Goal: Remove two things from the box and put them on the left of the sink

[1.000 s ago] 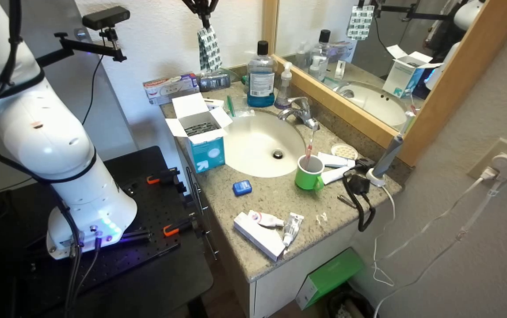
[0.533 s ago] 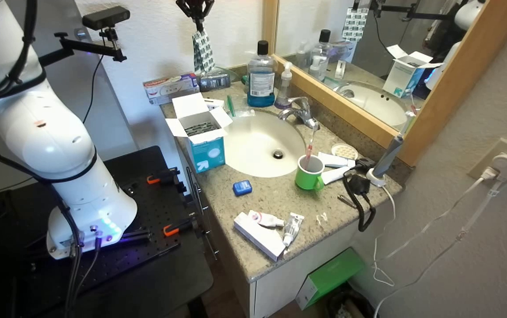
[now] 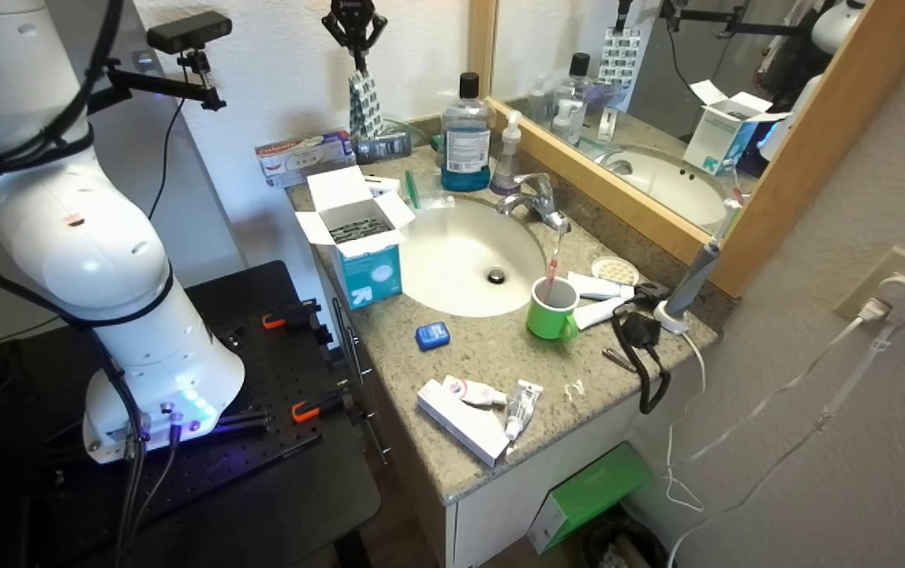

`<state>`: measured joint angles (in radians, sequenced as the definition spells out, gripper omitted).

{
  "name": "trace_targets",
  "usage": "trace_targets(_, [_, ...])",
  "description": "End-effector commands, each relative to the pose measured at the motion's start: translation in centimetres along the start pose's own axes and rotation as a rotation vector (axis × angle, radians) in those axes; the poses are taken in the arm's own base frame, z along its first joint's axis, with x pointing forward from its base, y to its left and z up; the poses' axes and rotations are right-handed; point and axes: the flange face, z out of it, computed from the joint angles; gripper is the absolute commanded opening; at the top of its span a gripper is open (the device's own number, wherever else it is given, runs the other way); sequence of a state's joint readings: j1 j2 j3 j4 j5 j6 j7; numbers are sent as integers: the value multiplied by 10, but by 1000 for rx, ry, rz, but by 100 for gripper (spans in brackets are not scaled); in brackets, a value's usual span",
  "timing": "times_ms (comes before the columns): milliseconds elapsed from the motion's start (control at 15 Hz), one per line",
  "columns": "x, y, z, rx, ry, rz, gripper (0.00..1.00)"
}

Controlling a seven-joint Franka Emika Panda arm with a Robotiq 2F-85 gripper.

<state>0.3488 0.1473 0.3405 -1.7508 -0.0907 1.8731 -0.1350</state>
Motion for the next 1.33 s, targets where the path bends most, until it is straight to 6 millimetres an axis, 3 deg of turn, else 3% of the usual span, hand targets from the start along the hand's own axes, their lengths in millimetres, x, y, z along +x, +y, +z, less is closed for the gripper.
trace_targets(0, [14,8,7,23,7,-25,2])
trace_targets(533, [16,22,50,52,-46,-18,2])
trace_targets(800, [21,19,69,63,-75,-27,2])
trace_targets(1267, [39,20,78,75,-56,-62,2])
